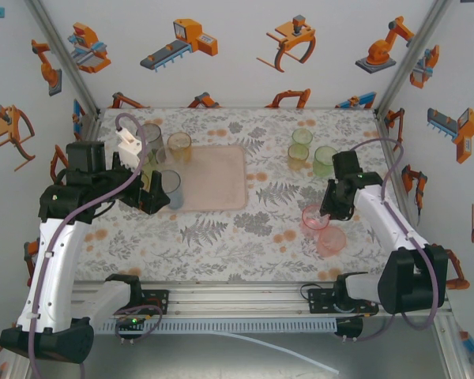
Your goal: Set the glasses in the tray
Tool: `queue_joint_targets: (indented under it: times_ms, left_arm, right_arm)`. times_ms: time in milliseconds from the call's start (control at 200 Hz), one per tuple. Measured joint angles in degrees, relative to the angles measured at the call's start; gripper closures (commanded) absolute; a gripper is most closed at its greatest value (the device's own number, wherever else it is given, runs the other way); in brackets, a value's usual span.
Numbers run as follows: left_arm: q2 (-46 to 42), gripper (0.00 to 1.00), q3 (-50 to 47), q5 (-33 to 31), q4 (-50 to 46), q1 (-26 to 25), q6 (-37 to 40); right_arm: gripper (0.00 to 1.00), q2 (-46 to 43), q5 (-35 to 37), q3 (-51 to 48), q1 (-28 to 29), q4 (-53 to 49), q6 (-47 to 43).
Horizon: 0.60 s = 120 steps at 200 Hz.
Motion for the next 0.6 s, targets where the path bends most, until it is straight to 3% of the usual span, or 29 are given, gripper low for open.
queue_joint_targets:
  times_ms: [601]
  left_arm:
    - [0.0, 0.03, 0.0, 0.0, 0.0, 0.0, 0.0]
  right_arm:
    - [0.81, 0.0, -1.8, -1.7, 0.0, 4.3, -0.1]
